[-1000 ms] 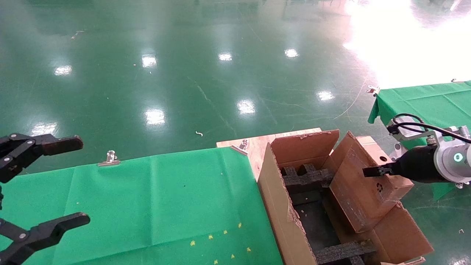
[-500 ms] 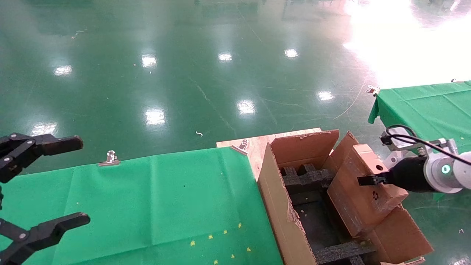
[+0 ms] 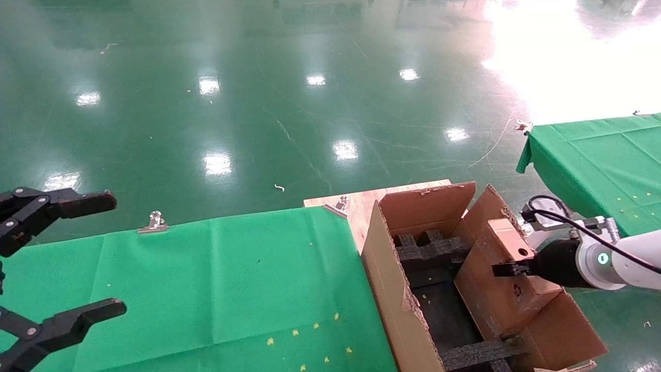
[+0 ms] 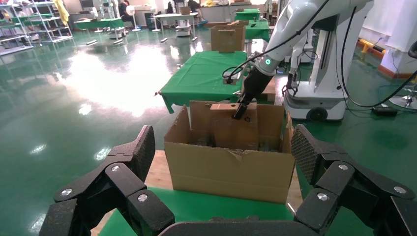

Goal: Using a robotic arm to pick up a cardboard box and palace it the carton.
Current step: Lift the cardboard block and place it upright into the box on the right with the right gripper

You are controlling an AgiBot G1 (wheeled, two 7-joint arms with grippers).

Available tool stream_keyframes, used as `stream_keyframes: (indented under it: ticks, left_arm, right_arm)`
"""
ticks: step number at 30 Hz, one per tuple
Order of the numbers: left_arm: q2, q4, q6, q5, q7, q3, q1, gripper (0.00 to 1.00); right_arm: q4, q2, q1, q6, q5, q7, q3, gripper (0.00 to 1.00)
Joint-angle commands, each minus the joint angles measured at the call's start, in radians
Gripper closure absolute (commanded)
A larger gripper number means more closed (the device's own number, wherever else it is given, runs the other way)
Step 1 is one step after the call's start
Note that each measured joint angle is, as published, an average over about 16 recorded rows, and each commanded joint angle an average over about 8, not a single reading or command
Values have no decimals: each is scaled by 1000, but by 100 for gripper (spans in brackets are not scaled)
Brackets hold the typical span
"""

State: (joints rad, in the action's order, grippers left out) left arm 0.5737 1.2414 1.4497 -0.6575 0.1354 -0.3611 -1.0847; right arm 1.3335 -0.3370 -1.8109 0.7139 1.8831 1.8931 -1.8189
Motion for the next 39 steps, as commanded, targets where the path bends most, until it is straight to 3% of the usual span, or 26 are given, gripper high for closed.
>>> stream_keyframes:
  ticks: [1, 21, 39]
  left_arm:
    - [0, 0, 0, 0, 0, 0, 0, 0]
    - [0, 0, 0, 0, 0, 0, 0, 0]
    - [0, 0, 0, 0, 0, 0, 0, 0]
  right_arm:
    - [-3, -6, 10, -3, 5, 10, -5, 100]
    - [-92, -116, 105, -15, 14, 99, -41, 100]
    - [-222, -221, 162, -23, -36, 78, -53, 100]
